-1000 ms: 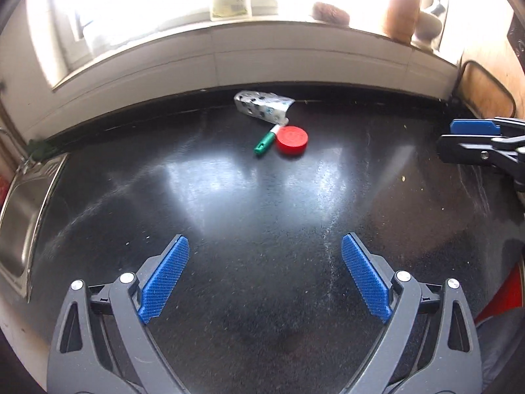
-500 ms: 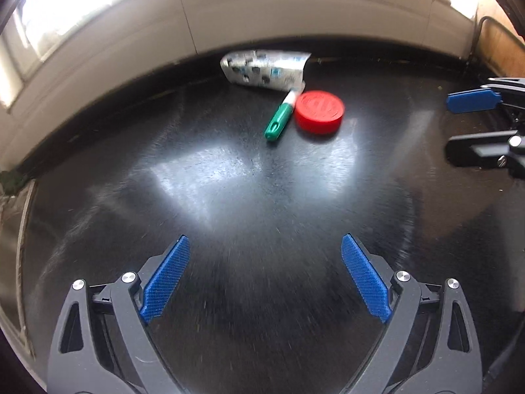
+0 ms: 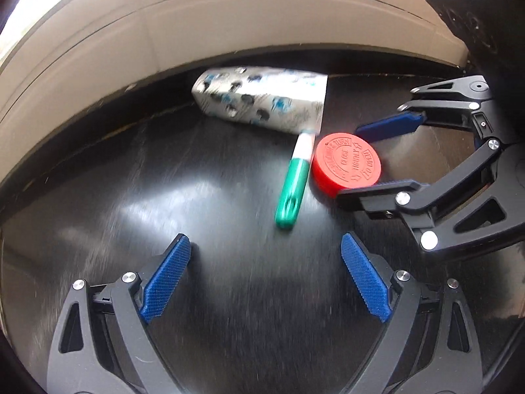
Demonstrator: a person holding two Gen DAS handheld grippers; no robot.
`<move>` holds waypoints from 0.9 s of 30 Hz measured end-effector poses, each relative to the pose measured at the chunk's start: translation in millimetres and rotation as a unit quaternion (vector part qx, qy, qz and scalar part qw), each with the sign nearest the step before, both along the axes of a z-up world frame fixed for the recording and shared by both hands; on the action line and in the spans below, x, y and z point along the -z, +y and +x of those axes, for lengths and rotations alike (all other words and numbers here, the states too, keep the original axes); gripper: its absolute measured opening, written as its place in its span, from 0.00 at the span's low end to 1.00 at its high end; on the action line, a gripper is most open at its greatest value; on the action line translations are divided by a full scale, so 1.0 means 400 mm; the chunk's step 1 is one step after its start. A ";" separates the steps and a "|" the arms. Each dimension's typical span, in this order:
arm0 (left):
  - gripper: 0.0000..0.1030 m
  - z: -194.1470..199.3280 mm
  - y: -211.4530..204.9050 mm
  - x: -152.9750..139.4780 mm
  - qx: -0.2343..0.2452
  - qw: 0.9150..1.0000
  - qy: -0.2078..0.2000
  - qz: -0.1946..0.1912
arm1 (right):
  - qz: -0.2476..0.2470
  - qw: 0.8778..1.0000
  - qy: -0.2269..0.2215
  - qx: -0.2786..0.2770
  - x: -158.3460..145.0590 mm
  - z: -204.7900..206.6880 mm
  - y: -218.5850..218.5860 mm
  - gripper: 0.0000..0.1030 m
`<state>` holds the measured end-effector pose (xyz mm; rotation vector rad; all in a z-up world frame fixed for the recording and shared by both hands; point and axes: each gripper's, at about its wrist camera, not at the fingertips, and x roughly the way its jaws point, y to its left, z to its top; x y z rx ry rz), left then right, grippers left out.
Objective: Collect trash
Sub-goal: 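Grasp the green marker with the left tool while the right tool grasps the red cap, then carry marker and cap over the black bin and open both tools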
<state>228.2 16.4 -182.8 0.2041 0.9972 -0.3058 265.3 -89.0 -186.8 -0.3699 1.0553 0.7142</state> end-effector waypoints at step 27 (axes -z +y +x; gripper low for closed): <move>0.12 -0.213 -0.110 -0.044 -0.038 0.999 0.010 -0.006 | 0.034 0.995 0.006 0.088 -0.124 -0.193 -0.195 0.48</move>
